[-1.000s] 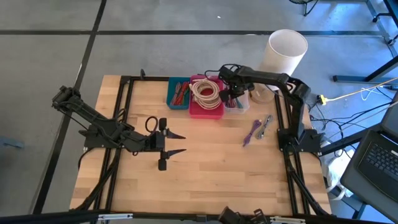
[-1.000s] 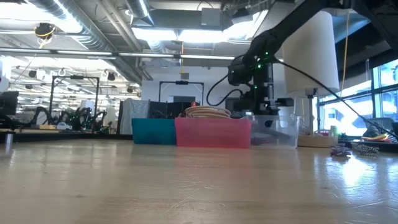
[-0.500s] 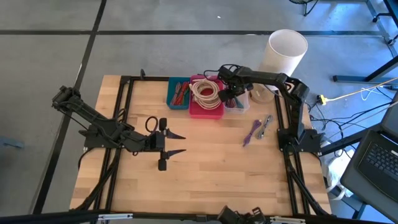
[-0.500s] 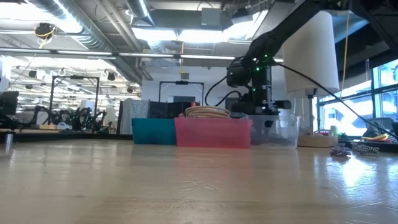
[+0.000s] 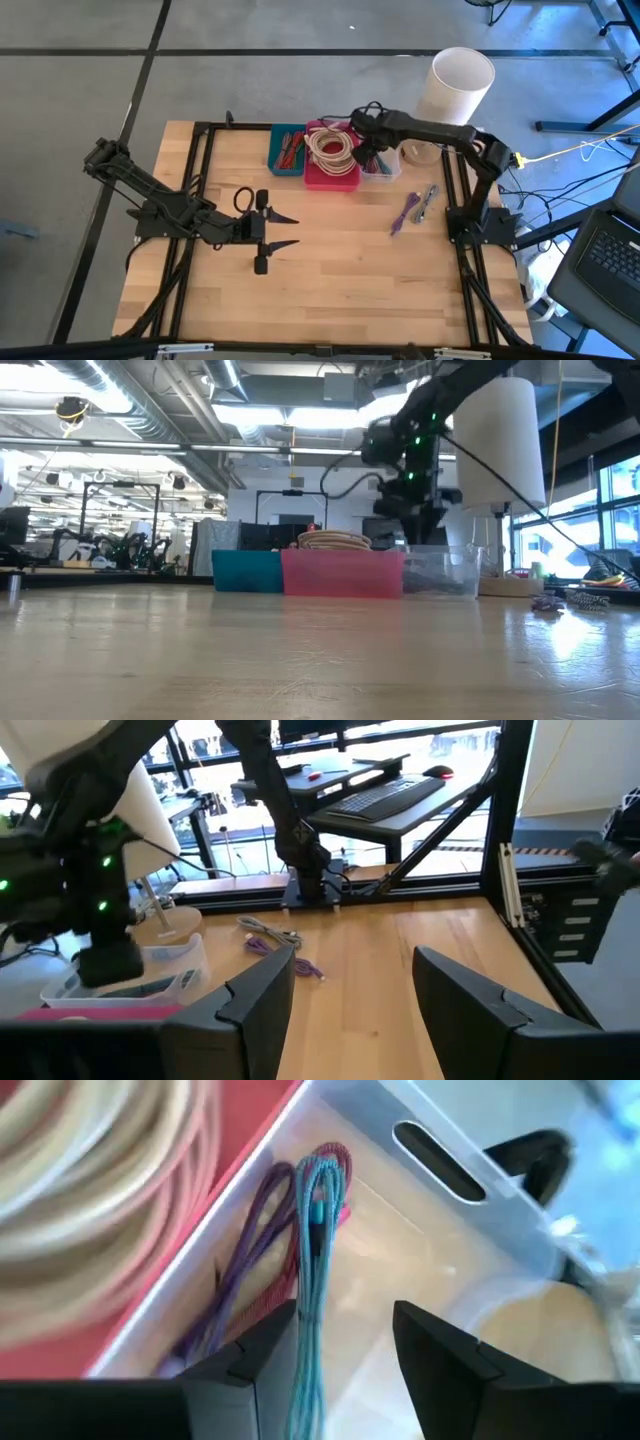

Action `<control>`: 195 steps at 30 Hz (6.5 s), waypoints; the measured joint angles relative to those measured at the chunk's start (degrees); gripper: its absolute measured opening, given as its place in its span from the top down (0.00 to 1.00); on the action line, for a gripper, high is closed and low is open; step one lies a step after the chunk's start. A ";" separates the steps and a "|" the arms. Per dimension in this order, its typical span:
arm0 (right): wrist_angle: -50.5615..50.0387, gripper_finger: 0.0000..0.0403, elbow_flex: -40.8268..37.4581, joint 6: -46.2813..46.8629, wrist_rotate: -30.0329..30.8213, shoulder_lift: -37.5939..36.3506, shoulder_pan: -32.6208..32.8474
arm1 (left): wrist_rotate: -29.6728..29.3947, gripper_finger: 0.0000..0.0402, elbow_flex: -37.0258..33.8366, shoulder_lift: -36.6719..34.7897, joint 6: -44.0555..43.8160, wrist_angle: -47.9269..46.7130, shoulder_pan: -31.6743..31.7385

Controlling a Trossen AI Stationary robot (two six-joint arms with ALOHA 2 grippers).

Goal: Pick & Place USB Port
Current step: Put the white patterned charger cable into the transparent bin, then put the purple charger cable into the blue bin

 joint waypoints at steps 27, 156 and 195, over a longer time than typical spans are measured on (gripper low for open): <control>-14.68 0.61 -36.40 50.15 -12.69 -44.50 34.09 | 1.13 0.51 -0.02 -0.02 -1.44 0.10 0.04; -5.73 1.00 -7.67 5.60 -5.77 -9.19 -1.42 | 0.46 0.51 -0.02 0.02 -2.84 3.45 0.13; -8.93 0.65 -9.29 1.34 -4.15 -18.13 13.34 | 0.61 0.51 0.00 0.02 -3.52 -0.09 1.51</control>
